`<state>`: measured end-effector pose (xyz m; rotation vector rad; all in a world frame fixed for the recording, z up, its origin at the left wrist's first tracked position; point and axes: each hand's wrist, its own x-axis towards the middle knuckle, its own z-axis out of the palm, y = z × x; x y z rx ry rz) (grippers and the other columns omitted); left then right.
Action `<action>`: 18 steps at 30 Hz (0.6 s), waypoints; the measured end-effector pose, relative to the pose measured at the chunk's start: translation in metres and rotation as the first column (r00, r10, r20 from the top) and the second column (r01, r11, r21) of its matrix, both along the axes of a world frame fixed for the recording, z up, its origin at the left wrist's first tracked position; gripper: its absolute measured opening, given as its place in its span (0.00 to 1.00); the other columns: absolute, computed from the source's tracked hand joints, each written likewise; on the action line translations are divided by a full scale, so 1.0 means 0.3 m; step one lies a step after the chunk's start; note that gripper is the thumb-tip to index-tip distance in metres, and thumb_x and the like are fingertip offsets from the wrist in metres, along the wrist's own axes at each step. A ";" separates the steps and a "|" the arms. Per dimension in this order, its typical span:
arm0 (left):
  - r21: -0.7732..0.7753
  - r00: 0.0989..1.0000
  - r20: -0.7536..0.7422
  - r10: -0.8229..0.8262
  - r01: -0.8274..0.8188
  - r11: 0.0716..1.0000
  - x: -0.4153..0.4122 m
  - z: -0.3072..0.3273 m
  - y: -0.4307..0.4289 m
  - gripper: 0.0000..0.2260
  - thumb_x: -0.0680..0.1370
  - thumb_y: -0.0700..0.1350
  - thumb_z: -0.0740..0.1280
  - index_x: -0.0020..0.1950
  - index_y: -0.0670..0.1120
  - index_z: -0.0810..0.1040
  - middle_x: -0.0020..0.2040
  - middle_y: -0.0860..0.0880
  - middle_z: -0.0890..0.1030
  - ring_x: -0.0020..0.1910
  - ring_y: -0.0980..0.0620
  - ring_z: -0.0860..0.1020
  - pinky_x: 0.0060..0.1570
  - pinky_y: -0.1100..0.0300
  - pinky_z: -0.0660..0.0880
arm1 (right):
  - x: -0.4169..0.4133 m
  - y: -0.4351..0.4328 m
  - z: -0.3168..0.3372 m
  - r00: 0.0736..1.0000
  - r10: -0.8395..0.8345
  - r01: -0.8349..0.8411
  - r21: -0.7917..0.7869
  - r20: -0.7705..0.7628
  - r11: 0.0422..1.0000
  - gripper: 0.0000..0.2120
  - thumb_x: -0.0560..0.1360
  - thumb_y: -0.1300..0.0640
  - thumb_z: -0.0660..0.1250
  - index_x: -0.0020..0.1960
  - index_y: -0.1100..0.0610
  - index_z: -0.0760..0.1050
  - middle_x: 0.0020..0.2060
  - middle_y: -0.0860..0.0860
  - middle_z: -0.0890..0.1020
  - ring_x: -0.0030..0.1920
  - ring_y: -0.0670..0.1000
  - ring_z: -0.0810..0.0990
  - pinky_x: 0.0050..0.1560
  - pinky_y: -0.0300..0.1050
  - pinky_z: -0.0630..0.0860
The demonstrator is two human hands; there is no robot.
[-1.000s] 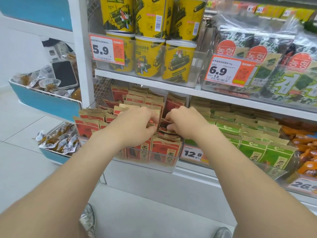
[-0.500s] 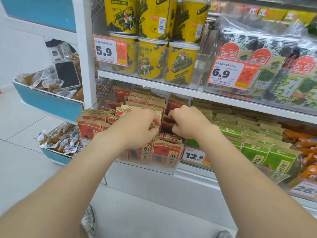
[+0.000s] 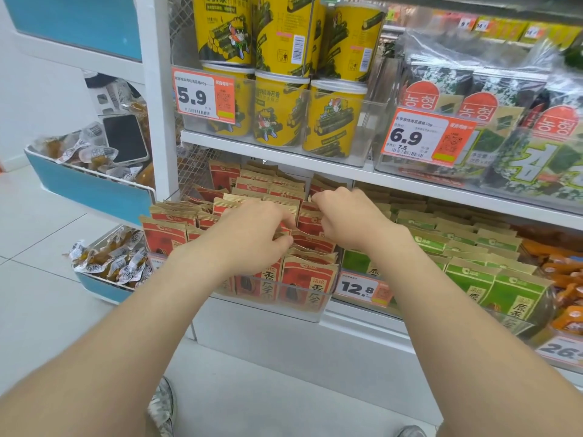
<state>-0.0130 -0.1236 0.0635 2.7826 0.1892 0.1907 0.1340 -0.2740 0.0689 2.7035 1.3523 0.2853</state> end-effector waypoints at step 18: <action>0.019 1.000 -0.022 0.009 -0.008 1.000 0.006 0.011 -0.027 0.13 0.85 0.54 0.66 0.69 0.56 0.80 0.64 0.55 0.81 0.68 0.49 0.75 0.71 0.36 0.71 | 0.033 0.041 -0.038 0.913 -0.305 0.383 0.310 -0.271 0.870 0.14 0.84 0.56 0.57 0.63 0.56 0.78 0.54 0.58 0.81 0.64 0.64 0.76 0.75 0.69 0.59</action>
